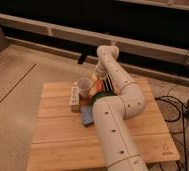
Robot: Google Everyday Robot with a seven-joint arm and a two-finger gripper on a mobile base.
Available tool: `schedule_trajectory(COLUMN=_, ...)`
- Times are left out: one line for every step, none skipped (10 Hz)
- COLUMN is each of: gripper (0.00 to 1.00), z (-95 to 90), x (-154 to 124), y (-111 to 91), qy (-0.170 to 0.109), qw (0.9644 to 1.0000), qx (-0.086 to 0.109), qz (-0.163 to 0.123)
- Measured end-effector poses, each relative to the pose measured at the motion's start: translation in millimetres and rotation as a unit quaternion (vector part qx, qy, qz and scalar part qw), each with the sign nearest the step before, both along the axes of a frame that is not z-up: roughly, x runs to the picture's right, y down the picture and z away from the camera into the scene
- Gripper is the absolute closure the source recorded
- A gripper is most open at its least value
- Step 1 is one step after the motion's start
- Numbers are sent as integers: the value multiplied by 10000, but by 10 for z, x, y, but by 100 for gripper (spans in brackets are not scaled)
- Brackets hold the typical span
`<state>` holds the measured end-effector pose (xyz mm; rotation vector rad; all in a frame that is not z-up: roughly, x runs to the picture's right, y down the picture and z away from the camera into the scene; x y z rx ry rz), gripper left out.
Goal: Place the pepper in the ceramic bowl
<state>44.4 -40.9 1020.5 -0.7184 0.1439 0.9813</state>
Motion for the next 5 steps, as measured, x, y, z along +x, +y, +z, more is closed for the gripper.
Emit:
schedule_trajectory(gripper=35, z=15, x=-25, y=27, qy=10, qw=10000, qx=-31, qz=-29)
schedule_trajectory(gripper=35, z=22, x=-48, y=45, qy=15, qw=10000, qx=-54, qz=-63)
schedule_trajectory(gripper=35, z=26, x=-77, y=57, qy=19, qw=9999, qx=-73, qz=-107)
schedule_trajectory(gripper=35, z=15, x=-94, y=40, qy=14, qw=9999, qx=-63, qz=-149)
schedule_trajectory(gripper=35, z=3, x=-110, y=12, qy=-7, qw=9998, qx=-32, qz=-199)
